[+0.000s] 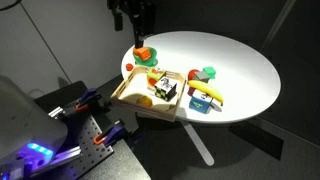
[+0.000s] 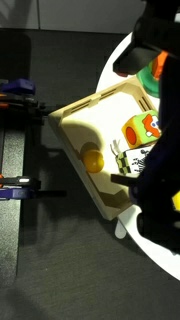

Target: Put the strawberry in the box.

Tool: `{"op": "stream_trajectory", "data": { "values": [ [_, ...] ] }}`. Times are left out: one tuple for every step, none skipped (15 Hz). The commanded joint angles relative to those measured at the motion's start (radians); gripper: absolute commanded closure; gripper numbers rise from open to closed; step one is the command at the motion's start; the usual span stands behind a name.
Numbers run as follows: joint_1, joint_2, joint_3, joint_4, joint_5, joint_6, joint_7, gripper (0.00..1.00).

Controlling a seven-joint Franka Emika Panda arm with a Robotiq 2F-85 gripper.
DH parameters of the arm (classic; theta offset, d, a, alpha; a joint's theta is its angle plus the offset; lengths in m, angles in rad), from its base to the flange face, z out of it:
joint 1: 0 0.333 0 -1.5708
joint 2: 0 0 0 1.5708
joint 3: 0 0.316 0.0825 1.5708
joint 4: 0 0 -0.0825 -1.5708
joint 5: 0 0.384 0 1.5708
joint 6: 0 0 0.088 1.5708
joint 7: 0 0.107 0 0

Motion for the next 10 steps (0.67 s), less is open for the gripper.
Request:
{"op": "stream_trajectory", "data": {
  "values": [
    [-0.019, 0.003, 0.018, 0.001, 0.010, -0.002, -0.009, 0.00],
    [-0.019, 0.003, 0.018, 0.001, 0.010, -0.002, -0.009, 0.00],
    [-0.019, 0.003, 0.018, 0.001, 0.010, -0.002, -0.009, 0.00],
    [-0.019, 0.003, 0.018, 0.001, 0.010, -0.002, -0.009, 0.00],
    [-0.019, 0.003, 0.018, 0.001, 0.010, -0.002, -0.009, 0.00],
    [-0.017, 0.007, 0.023, 0.003, 0.010, 0.001, -0.003, 0.00],
    [-0.014, 0.012, 0.030, 0.006, 0.012, 0.006, 0.007, 0.00],
    [-0.010, 0.018, 0.042, 0.008, 0.014, 0.014, 0.020, 0.00],
    [-0.008, 0.021, 0.055, 0.007, 0.015, 0.024, 0.034, 0.00],
    [-0.004, 0.023, 0.070, 0.005, 0.016, 0.035, 0.049, 0.00]
  ]
}}
